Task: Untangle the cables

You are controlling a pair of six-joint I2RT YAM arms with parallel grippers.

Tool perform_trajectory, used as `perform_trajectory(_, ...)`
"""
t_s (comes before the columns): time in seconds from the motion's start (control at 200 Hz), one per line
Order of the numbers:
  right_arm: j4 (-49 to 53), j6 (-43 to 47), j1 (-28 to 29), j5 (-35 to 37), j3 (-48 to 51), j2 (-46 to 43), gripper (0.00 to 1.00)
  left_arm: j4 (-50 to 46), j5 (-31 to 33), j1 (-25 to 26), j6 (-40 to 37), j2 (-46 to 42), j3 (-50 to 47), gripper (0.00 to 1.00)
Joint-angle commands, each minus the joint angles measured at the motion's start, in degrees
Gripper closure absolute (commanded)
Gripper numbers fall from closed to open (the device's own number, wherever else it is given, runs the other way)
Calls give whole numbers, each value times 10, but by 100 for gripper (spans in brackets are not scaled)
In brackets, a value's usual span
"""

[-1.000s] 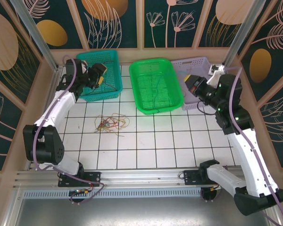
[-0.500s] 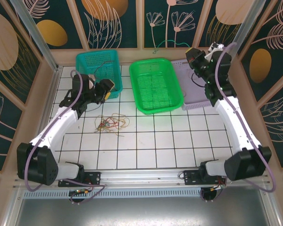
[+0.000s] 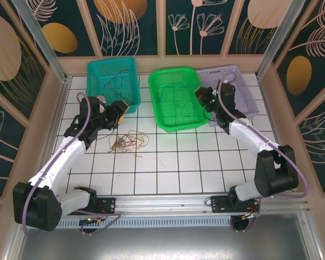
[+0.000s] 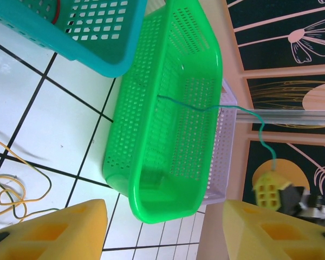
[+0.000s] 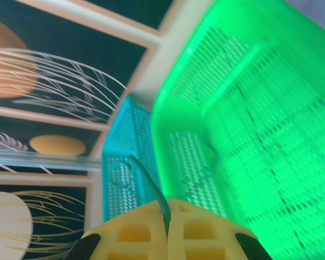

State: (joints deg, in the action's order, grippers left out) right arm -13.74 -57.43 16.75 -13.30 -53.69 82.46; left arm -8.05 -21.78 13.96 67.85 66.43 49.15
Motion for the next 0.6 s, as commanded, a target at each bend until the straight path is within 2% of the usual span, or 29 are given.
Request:
perform_trajectory(0.0,-42,-10,4,7,24,-15,100,-5,6,4,8,-9,-10,43)
perform_trajectory(0.25,63,-15,8,23,13,-12,100,-1,0,4,7,-2,-7,42)
perform_trajectory(0.33,120,-13,8,14,-14,9,86,-1,-3,4,6,2,-5,43)
perform_trajectory(0.49,225,7,10,11,-61,24,49,-15,3,4,3,-2,-4,42)
perform_trajectory(0.541,245,11,9,9,-67,19,41,-24,7,4,1,-3,-4,42)
perform_trajectory(0.596,269,17,8,3,-80,17,36,-30,8,5,-1,-5,-5,42)
